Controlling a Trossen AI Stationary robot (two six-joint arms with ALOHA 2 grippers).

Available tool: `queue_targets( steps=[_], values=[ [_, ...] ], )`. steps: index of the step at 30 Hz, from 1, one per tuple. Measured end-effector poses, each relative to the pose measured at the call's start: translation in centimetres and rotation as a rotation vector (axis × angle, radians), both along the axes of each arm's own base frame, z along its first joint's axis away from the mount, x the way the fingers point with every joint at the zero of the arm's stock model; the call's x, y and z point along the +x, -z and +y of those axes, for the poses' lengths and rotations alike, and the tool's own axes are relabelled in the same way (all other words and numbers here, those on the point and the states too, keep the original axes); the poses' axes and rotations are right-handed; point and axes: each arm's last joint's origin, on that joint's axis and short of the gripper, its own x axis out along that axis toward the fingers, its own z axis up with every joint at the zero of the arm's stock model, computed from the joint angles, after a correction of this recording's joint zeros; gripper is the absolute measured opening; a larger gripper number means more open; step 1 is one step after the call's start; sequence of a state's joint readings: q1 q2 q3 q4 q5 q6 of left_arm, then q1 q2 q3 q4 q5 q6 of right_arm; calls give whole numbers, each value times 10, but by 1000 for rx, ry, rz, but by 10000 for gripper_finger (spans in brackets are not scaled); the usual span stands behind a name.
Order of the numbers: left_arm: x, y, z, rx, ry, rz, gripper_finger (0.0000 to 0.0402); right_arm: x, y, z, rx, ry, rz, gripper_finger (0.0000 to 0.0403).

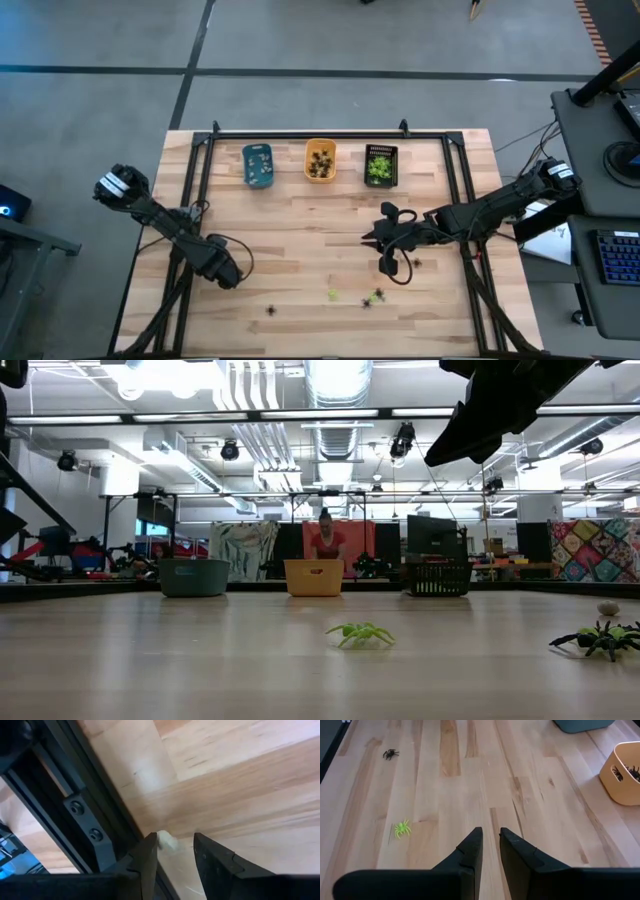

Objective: Sort Halloween decoration
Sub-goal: Put the white skull toy into the blue bin

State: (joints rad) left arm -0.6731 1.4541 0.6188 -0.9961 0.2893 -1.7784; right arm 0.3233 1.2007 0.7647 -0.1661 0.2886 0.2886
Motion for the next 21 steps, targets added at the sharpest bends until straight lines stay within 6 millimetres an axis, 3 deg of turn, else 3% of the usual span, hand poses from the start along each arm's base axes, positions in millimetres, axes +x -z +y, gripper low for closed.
queue_targets(
  steps=[9,21],
  values=[
    [-5,2,-6,9,-8,-7,97,0,0,0,0,0,0,57],
    [-5,3,-8,-2,-7,-22,27,1,-1,0,5,0,-16,57]
  ],
)
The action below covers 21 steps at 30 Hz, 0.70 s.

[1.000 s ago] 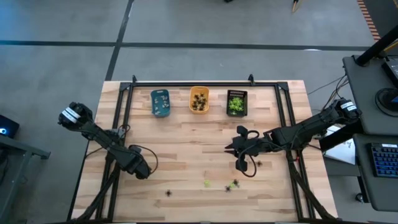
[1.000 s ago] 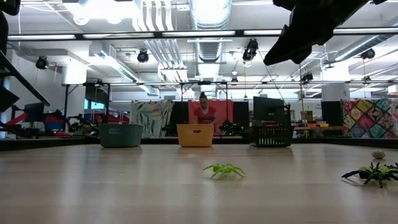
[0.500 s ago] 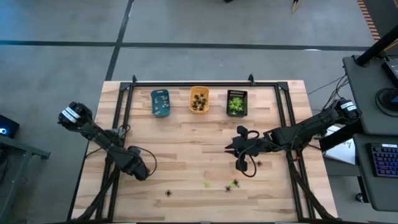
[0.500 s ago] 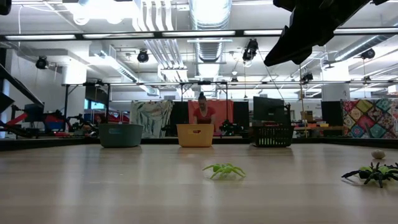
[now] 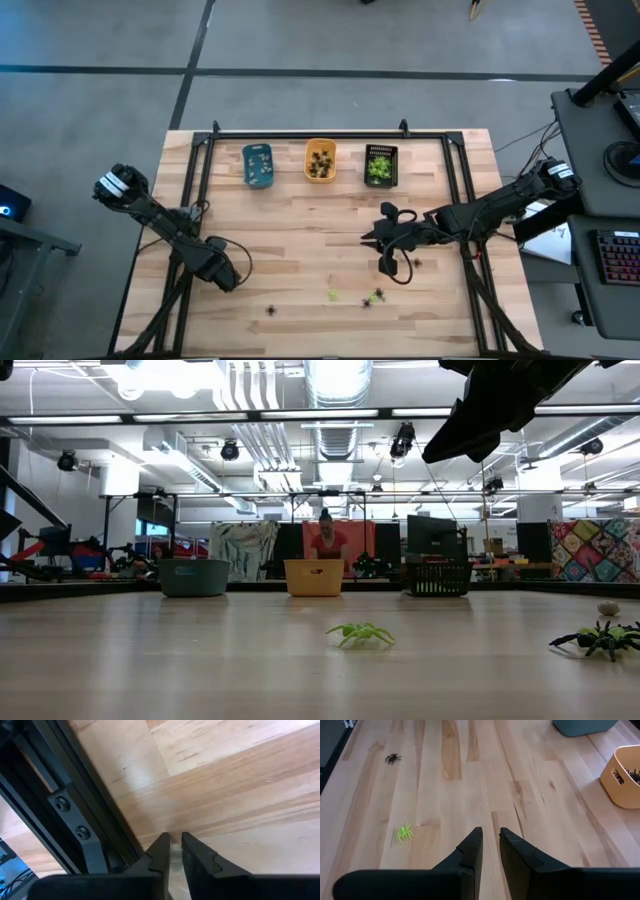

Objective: Sort Halloween decoration
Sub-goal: Put the white skull toy into the blue bin

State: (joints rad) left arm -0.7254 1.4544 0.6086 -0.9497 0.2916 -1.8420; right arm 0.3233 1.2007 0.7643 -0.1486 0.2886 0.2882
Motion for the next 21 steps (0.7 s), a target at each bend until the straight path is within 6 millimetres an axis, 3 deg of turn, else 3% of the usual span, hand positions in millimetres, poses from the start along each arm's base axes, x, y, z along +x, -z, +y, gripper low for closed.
queue_targets(
  steps=[7,14,21],
  values=[
    [4,-3,-3,-30,30,-28,1,0,0,0,0,0,0,57],
    [24,-23,-9,-17,104,-200,0,0,0,0,0,0,0,57],
    [36,-51,-33,-219,310,-273,0,0,0,0,0,0,0,57]
  ],
)
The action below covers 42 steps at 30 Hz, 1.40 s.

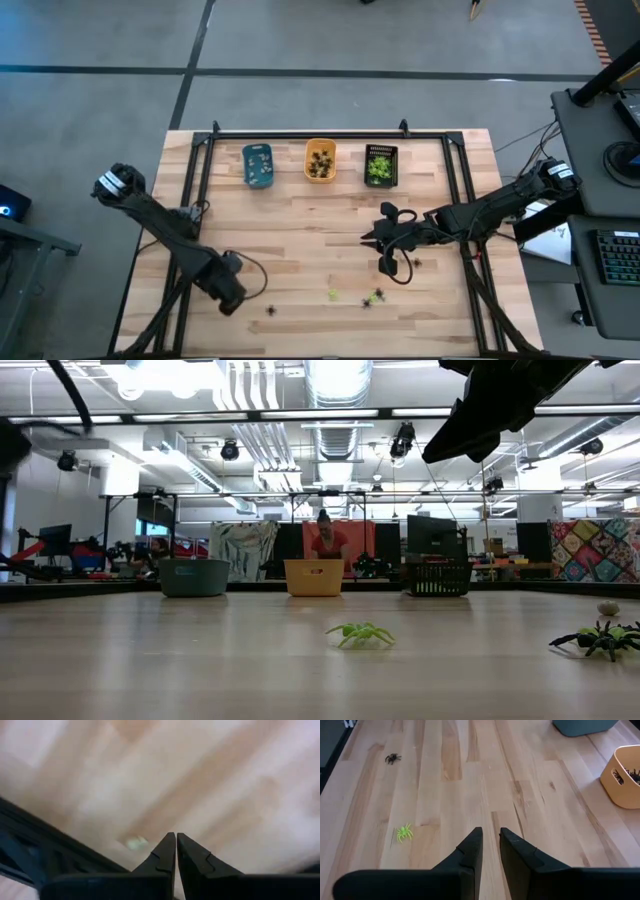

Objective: Sort Halloween decoration
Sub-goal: Put the white skull toy into the blue bin

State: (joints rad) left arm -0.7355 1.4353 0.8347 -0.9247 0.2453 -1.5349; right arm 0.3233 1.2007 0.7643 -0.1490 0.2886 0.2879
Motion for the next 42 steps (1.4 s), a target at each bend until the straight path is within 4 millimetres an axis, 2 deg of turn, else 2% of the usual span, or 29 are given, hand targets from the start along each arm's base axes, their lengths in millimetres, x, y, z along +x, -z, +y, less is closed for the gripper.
queue_targets(
  steps=[3,6,13,17,28,42],
  values=[
    [1,-12,-11,-15,-57,-20,12,0,0,0,0,0,-1,57],
    [-3,-13,-16,8,-148,0,39,0,0,0,2,0,-6,57],
    [-28,3,-21,98,-309,91,120,0,0,0,8,4,-6,57],
    [-37,9,-24,126,-362,111,146,0,0,0,12,7,-7,57],
    [-46,20,-24,152,-431,92,135,1,-1,0,16,9,-11,57],
    [-42,44,-34,197,-387,162,129,1,-1,0,16,9,-12,57]
  ],
)
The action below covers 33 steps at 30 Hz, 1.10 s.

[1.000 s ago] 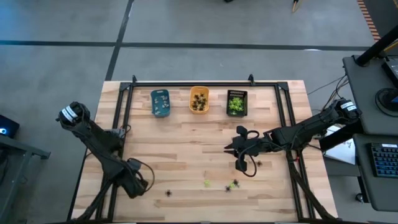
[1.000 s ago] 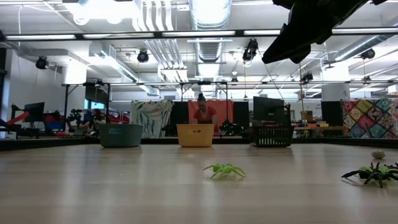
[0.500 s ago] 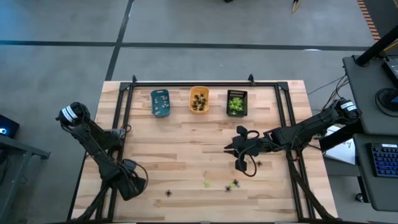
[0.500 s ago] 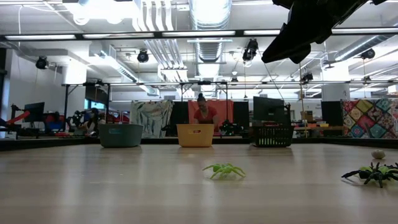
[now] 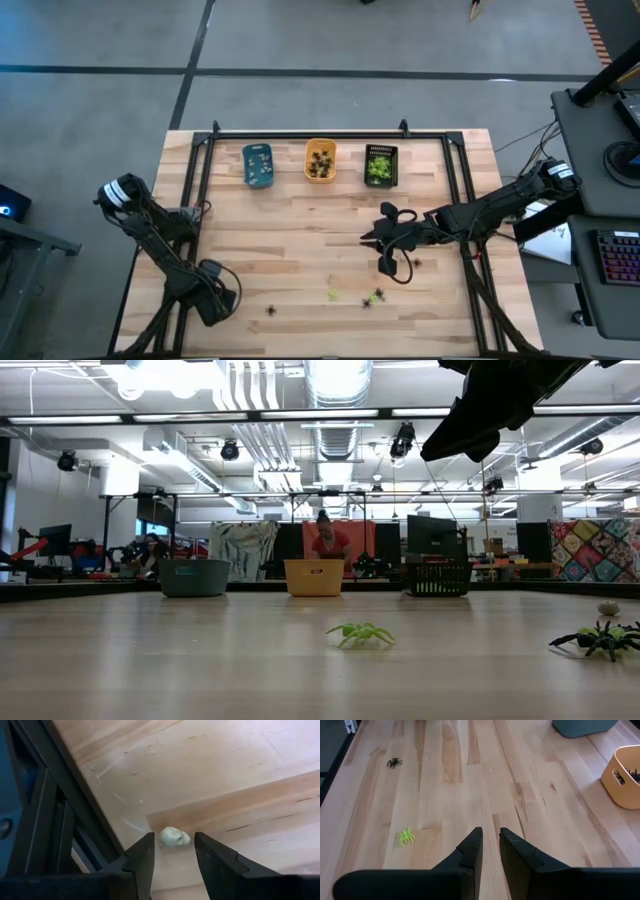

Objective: Sort Halloween decoration
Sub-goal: Put the white skull toy into the blue bin

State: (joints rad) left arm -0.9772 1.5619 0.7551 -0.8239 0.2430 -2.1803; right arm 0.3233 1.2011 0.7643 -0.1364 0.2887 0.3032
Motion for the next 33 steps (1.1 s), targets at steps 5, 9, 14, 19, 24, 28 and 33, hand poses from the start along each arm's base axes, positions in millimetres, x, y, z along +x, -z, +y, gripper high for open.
queue_targets(
  steps=[5,9,14,19,24,28,33],
  values=[
    [0,1,-1,0,1,-4,113,0,0,0,0,0,-1,57],
    [1,1,-1,3,-2,-17,81,0,0,0,0,0,-1,57],
    [1,2,-1,5,-6,-27,44,0,0,0,0,0,-1,57],
    [1,2,-1,11,-4,-40,17,0,0,0,0,0,-1,57],
    [4,-2,-3,12,36,-75,3,0,0,0,0,0,0,57],
    [17,-21,-6,35,149,-285,1,0,0,0,-3,-2,-1,57],
    [38,-51,12,125,172,-550,0,0,0,0,-9,-6,-2,57]
  ],
)
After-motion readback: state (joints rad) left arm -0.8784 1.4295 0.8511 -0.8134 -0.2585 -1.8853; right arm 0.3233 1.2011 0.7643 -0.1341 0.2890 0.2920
